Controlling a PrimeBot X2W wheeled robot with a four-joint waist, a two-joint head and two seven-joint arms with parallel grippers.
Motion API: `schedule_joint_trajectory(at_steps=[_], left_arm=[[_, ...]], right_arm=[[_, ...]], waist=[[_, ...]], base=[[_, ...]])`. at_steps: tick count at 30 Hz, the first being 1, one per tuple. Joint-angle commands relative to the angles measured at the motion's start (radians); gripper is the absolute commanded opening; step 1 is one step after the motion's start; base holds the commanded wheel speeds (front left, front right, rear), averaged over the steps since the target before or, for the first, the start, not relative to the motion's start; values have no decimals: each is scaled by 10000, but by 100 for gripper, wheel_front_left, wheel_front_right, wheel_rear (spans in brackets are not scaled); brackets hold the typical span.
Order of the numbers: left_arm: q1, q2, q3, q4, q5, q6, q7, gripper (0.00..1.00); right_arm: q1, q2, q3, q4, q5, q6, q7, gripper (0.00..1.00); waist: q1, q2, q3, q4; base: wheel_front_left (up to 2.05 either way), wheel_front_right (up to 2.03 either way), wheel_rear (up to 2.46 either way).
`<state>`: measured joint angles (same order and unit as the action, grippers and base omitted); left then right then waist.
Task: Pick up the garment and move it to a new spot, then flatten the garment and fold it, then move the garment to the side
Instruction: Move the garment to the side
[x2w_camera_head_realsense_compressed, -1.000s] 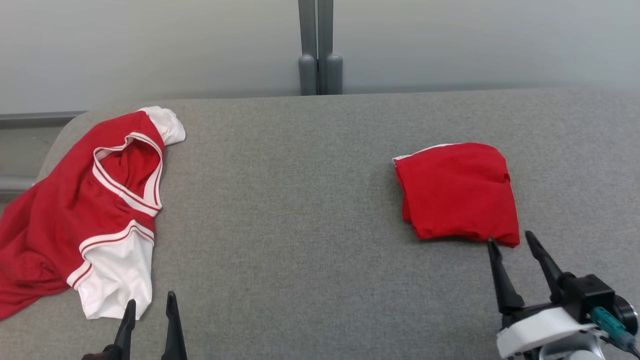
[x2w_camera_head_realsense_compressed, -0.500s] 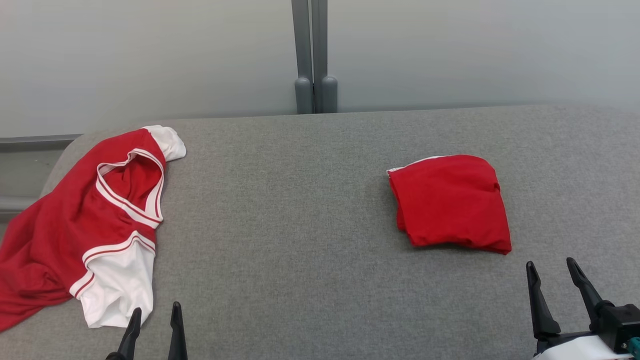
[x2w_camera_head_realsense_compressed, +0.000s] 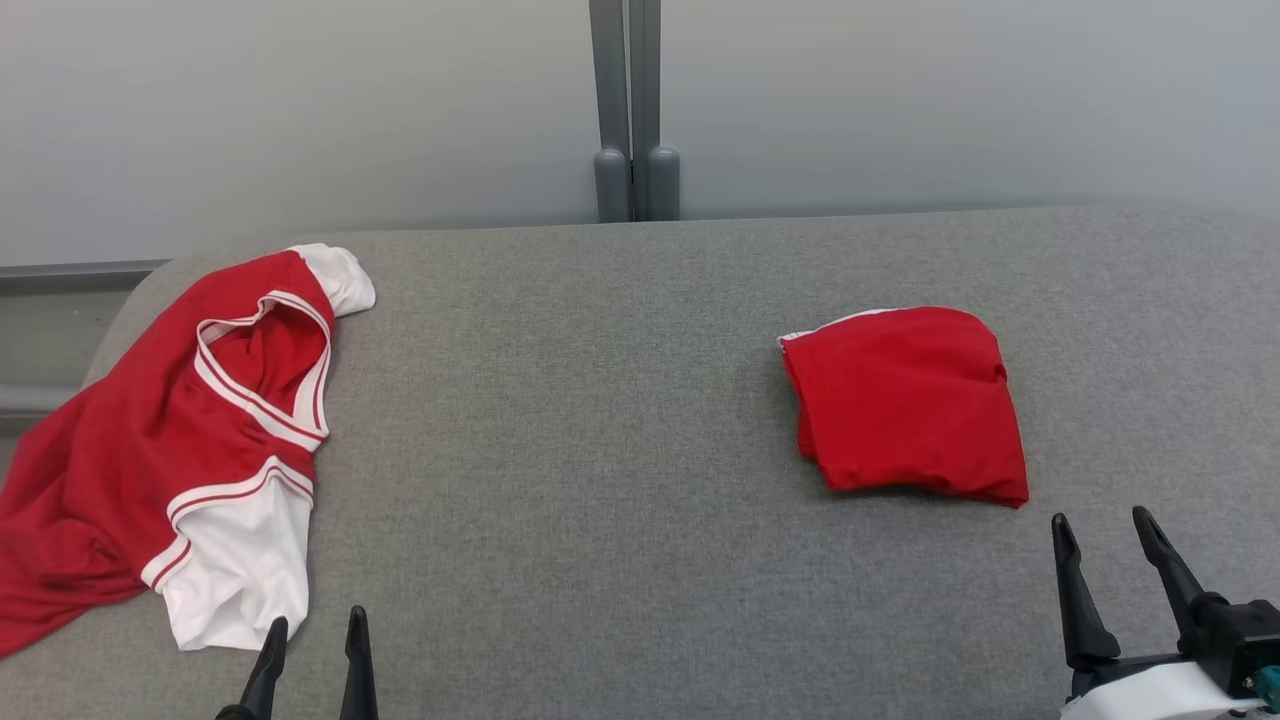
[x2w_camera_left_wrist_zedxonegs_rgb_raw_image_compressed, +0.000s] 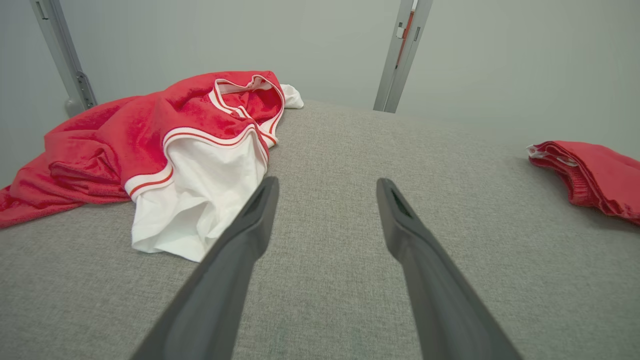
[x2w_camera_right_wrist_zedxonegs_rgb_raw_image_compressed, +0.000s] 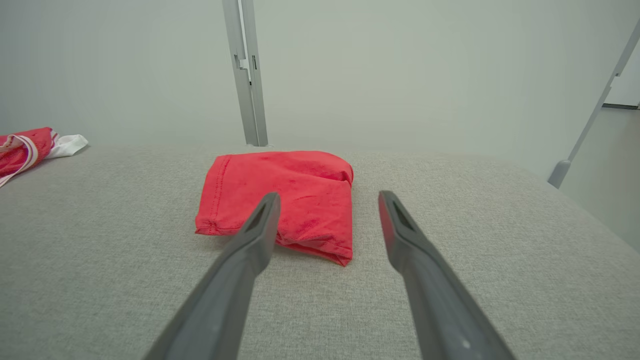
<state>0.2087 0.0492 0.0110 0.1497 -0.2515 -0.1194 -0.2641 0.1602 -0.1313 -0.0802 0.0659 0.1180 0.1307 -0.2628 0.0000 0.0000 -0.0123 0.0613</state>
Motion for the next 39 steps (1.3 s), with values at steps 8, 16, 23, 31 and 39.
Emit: schedule_joint_trajectory(at_steps=[8,16,23,31,39], left_arm=[[-437,26,-274,-86,-20,-36,-4,100],[-1100,27,-1048,118,-29,-79,-3,100],[-1368,26,-1580,291,-200,-95,-4,100],[-1559,26,-1619,33,-358,-24,-3,100],[-2183,31,-1391,-368,411,-98,-4,100]], right_arm=[[-1279,-273,-288,1289,1028,-1,-27,100],[-4615,-1132,-195,4373,1912,0,2140,100],[-6439,-1174,-216,6670,2291,-1,3609,100],[-7789,-763,-324,7724,3569,3,4432,0],[-8648,-2635,-606,7343,3889,-1,5002,0]], waist=[[0,0,548,148],[0,0,1607,810],[0,0,2208,1442],[0,0,2901,875],[0,0,4511,-693]], base=[[0,0,0],[0,0,0],[0,0,0],[0,0,0],[0,0,0]])
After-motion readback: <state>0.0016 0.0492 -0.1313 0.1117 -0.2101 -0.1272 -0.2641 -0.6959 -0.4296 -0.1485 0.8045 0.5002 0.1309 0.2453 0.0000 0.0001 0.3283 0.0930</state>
